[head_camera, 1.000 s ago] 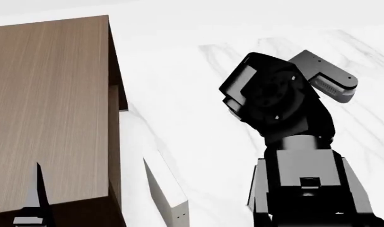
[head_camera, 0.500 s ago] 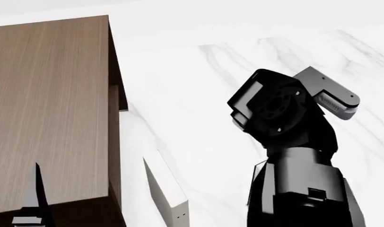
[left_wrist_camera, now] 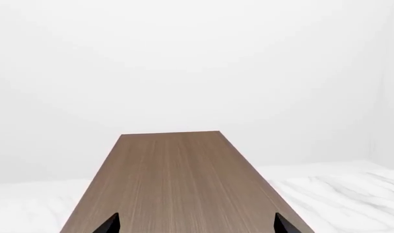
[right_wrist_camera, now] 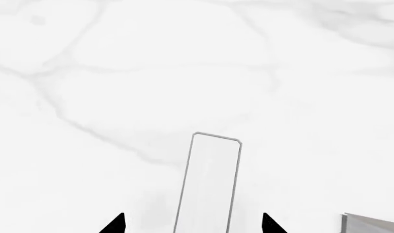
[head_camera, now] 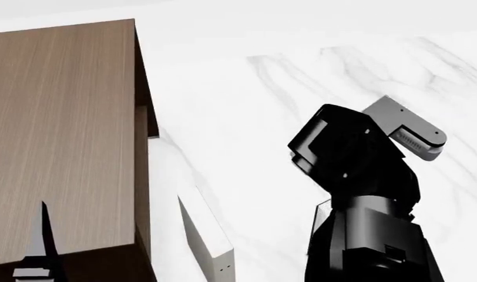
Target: Pick up the book in the middle and place it on the cabinet shelf.
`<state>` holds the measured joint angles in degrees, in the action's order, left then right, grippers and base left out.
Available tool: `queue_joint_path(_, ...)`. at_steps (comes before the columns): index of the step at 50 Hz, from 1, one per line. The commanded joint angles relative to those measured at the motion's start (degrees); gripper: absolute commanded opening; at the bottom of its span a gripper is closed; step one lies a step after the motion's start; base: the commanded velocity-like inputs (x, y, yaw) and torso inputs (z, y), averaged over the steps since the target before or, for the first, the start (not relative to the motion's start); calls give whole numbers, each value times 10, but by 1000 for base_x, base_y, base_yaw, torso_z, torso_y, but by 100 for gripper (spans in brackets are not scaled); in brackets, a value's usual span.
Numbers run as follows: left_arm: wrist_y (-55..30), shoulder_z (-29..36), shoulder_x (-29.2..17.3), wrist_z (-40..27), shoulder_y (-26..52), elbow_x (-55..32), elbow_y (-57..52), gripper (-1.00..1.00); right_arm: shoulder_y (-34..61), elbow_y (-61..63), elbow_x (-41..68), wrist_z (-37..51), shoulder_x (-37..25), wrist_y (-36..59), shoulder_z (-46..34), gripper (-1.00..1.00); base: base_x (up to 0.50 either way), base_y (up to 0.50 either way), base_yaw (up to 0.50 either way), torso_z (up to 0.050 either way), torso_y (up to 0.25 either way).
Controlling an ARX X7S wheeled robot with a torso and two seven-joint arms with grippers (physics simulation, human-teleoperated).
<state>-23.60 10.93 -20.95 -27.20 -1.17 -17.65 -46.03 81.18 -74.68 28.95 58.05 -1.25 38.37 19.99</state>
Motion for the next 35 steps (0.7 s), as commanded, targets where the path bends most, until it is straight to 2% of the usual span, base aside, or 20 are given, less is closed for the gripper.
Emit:
queue_joint_path(1, 4, -17, 10, 15, -2, -1, -5, 100, -11, -3, -25, -37, 12, -13, 22, -100, 0, 0, 0, 0, 0)
queue_joint_path(27, 7, -11, 5, 9, -1, -4, -5, 100, -7, -3, -95, -79, 12, -45, 54, -100, 0, 0, 0, 0, -1)
queue_joint_path(28, 16, -11, 5, 13, -1, -2, 5, 100, 22, -3, -48, -110, 12, -77, -32, -100, 0, 0, 0, 0, 0)
queue_joint_path(30, 17, -11, 5, 12, -2, -2, 5, 100, 28, -3, 2, -94, 12, -70, -95, -100, 0, 0, 0, 0, 0)
queue_joint_path(31, 16, -11, 4, 11, -2, -2, 4, 100, 32, -3, 38, -114, 12, -100, -138, -100, 0, 0, 0, 0, 0)
queue_joint_path(35, 16, -10, 4, 10, -2, -3, 4, 100, 31, -3, 75, -106, 12, -106, -172, -100, 0, 0, 0, 0, 0)
